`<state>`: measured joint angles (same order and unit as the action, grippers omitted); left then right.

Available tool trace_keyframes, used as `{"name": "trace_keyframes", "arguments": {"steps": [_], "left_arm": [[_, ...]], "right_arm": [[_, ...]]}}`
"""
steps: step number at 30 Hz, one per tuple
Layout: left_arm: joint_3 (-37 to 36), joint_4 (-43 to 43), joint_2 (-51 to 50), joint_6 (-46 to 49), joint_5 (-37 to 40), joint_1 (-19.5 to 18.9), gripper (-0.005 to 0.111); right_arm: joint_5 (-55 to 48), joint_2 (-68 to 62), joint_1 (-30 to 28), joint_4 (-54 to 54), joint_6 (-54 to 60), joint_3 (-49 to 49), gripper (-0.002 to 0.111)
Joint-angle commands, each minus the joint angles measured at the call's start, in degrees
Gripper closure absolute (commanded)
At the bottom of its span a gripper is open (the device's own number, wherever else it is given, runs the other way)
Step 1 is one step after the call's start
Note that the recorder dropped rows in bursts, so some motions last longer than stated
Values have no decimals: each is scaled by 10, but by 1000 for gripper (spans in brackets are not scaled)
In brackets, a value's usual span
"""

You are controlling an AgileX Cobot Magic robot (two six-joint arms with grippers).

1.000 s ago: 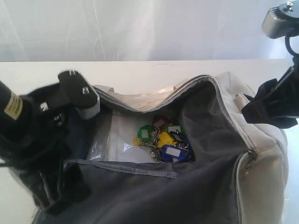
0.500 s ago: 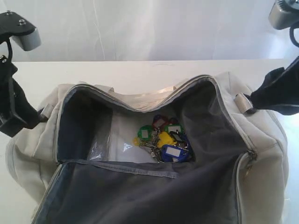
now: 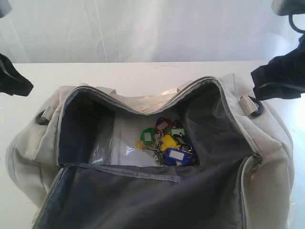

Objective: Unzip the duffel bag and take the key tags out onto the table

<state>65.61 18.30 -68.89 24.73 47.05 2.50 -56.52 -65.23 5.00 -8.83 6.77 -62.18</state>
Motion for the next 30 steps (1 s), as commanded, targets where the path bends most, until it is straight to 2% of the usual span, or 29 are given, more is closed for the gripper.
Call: {"name": "trace_keyframes", "arguments": {"steps": [1, 3, 7, 10, 15, 21, 30], "left_arm": [[-4, 223, -32, 128, 116, -87, 107], [-4, 288, -37, 186, 175, -92, 107], [-6, 341, -35, 221, 229, -92, 107], [-25, 359, -28, 222, 229, -91, 107], [-86, 402, -25, 280, 215, -91, 107], [-148, 470, -25, 353, 201, -91, 107], [-149, 520, -25, 384, 229, -91, 107]], "right_arm": [[22, 3, -5, -16, 45, -5, 51], [38, -2, -7, -9, 46, -6, 45], [57, -26, -44, -3, 46, -12, 43], [34, -62, -82, -37, 59, -28, 43], [-52, -141, -130, -160, 156, -38, 43], [-70, -194, -134, -168, 170, -34, 43], [-72, -233, -134, -193, 175, -4, 43]]}}
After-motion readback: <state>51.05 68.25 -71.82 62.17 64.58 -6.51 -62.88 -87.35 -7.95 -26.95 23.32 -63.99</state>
